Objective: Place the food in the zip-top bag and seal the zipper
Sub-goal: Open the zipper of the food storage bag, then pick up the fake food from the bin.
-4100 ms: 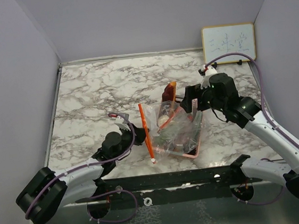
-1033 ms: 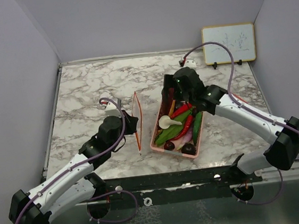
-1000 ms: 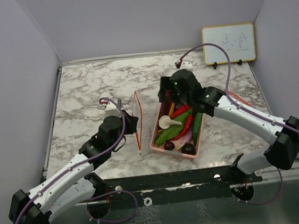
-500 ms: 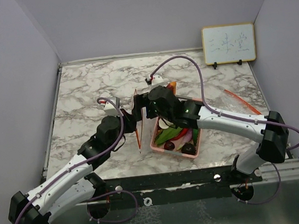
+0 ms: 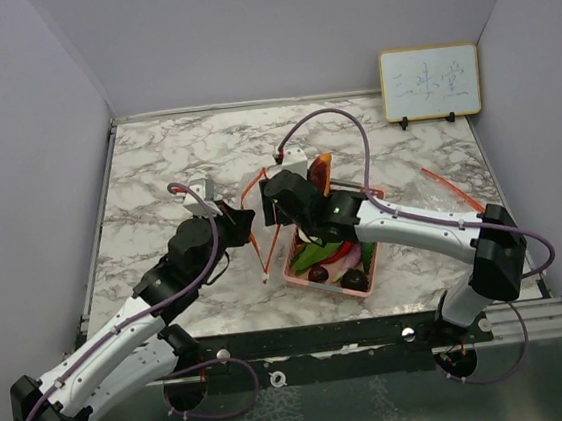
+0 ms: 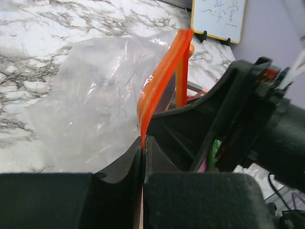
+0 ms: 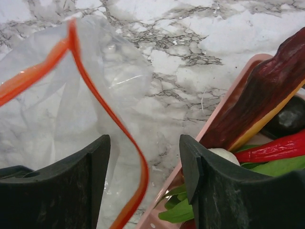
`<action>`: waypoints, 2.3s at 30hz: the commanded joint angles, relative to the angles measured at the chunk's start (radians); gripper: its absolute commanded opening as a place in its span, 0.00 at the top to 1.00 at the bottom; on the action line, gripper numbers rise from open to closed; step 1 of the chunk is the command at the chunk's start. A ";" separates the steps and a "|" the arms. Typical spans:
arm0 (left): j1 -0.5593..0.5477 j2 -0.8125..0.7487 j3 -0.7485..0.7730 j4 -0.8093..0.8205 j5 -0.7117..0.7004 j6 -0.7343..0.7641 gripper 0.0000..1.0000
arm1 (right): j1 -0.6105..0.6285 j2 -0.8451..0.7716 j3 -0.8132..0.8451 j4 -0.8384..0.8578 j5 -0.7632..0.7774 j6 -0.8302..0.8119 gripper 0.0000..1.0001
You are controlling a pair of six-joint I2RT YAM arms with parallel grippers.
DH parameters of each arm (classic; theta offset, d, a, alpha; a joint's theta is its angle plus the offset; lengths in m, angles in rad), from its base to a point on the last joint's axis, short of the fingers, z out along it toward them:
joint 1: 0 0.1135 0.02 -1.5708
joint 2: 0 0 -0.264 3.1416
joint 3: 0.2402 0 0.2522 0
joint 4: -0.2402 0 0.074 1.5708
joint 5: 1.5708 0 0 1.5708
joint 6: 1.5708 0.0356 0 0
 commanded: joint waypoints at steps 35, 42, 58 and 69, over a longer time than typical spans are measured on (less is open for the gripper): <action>-0.002 0.027 0.266 -0.498 -0.285 0.103 1.00 | 0.002 0.052 -0.194 0.259 -0.034 -0.071 0.35; -0.003 0.074 0.174 -0.418 -0.292 0.057 1.00 | 0.002 -0.108 -0.249 0.312 -0.130 -0.138 0.21; -0.003 0.027 0.105 -0.361 -0.310 0.031 1.00 | -0.079 0.002 0.069 -0.350 0.385 0.254 0.00; -0.003 0.005 0.077 -0.322 -0.305 0.041 1.00 | -0.237 0.182 0.146 -0.205 0.272 0.166 0.04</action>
